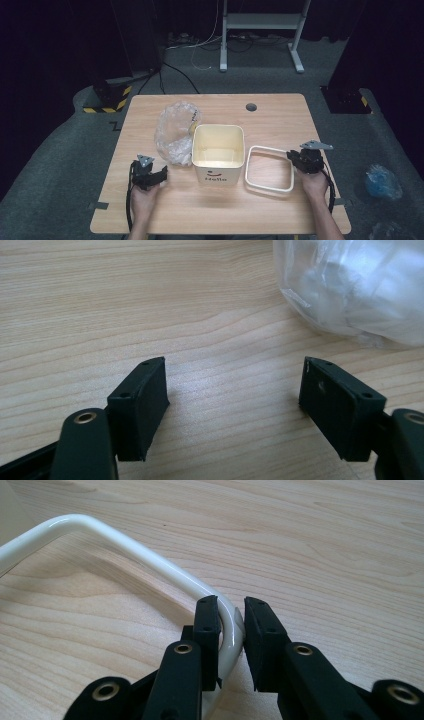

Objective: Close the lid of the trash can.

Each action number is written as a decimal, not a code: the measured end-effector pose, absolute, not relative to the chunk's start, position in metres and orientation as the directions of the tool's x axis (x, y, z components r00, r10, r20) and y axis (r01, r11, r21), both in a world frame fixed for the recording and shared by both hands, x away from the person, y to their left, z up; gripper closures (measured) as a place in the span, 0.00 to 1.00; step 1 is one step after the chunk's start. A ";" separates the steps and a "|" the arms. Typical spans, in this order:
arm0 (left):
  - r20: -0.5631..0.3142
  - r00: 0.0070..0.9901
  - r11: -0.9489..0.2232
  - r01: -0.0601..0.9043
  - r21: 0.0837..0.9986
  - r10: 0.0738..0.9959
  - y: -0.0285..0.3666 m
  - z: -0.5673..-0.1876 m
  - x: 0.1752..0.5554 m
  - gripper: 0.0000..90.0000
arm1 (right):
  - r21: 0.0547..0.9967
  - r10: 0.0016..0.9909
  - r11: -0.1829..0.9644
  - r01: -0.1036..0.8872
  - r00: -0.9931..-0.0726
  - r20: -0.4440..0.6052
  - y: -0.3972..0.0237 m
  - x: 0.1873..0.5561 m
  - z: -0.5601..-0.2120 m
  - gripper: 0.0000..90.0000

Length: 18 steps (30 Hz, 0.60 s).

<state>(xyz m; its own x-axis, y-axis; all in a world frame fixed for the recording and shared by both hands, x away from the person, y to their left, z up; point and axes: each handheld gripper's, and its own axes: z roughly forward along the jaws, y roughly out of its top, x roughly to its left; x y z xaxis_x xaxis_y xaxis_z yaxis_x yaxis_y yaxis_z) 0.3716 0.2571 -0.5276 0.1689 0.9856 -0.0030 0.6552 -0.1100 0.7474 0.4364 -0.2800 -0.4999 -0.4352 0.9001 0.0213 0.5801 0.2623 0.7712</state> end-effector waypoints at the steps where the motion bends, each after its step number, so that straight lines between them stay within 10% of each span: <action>1: -0.003 0.169 -0.110 0.655 0.747 0.986 0.257 -0.528 0.372 0.31 | 0.772 0.901 0.259 0.581 -0.433 0.023 -0.281 0.436 -0.499 0.86; 18: -0.004 0.167 -0.108 0.656 0.747 0.986 0.257 -0.528 0.372 0.31 | 0.777 0.895 0.252 0.577 -0.445 0.040 -0.291 0.425 -0.484 0.86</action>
<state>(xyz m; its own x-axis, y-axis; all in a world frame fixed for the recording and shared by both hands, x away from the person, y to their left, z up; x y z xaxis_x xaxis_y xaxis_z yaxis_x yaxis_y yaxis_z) 0.3716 0.2567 -0.5277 0.1665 0.9860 -0.0042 0.6555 -0.1075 0.7475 0.4254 -0.2909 -0.4840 -0.4446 0.8949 0.0395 0.5767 0.2522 0.7771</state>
